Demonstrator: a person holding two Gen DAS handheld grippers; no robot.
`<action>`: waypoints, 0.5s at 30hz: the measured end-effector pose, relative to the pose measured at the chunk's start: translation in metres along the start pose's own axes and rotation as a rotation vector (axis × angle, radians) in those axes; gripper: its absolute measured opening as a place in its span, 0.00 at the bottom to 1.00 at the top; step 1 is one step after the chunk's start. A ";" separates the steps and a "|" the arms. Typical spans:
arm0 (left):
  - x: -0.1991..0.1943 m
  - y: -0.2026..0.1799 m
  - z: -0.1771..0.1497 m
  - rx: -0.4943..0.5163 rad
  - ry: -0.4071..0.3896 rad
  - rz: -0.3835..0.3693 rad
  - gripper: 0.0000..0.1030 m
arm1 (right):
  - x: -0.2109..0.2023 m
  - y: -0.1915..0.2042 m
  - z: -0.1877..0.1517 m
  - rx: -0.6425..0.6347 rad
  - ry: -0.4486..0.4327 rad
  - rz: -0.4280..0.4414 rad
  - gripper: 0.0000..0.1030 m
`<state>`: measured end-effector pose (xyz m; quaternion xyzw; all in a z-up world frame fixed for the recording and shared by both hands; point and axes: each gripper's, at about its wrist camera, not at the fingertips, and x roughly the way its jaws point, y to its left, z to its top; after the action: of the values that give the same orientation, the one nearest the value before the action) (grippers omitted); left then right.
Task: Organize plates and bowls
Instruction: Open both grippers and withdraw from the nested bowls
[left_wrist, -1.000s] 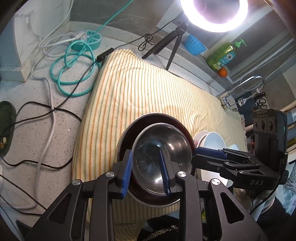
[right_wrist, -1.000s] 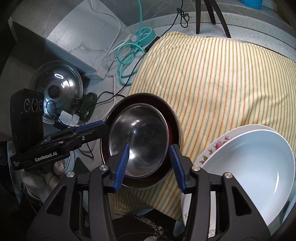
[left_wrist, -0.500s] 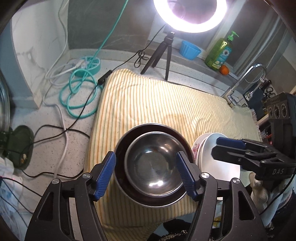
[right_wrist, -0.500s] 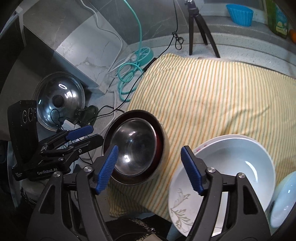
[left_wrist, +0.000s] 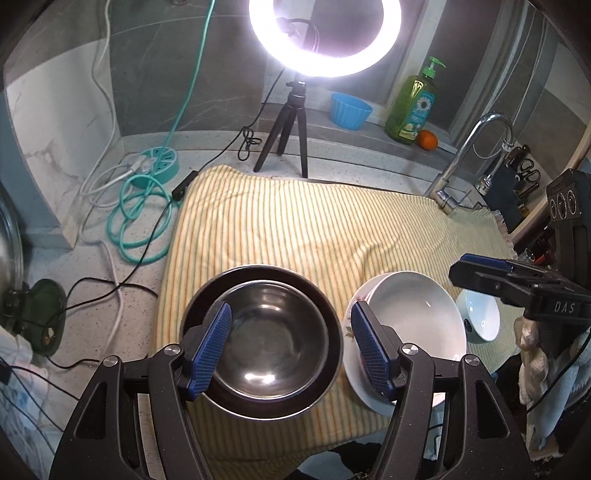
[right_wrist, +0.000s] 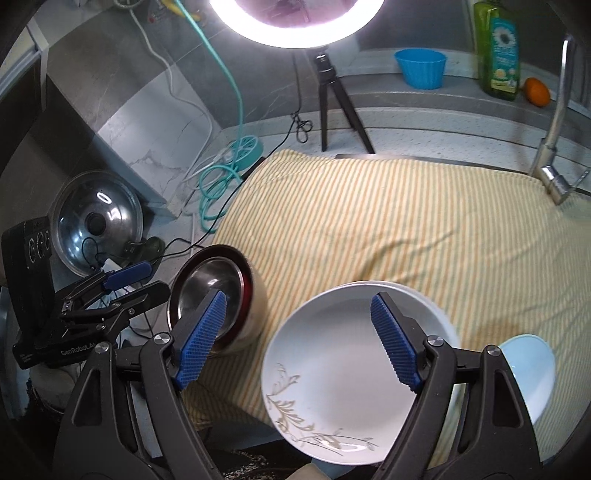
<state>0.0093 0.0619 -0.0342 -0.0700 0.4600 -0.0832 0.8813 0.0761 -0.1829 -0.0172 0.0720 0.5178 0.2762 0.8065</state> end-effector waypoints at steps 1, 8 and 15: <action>0.000 -0.004 -0.001 0.005 -0.001 0.002 0.65 | -0.004 -0.003 -0.001 0.002 -0.007 -0.007 0.81; 0.002 -0.028 -0.002 0.020 -0.003 0.001 0.65 | -0.032 -0.036 -0.011 0.032 -0.033 -0.047 0.81; 0.009 -0.059 -0.007 0.016 0.001 -0.023 0.65 | -0.059 -0.081 -0.025 0.072 -0.043 -0.077 0.81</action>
<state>0.0036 0.0018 -0.0334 -0.0681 0.4590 -0.0969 0.8805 0.0660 -0.2854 -0.0145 0.0870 0.5123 0.2247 0.8243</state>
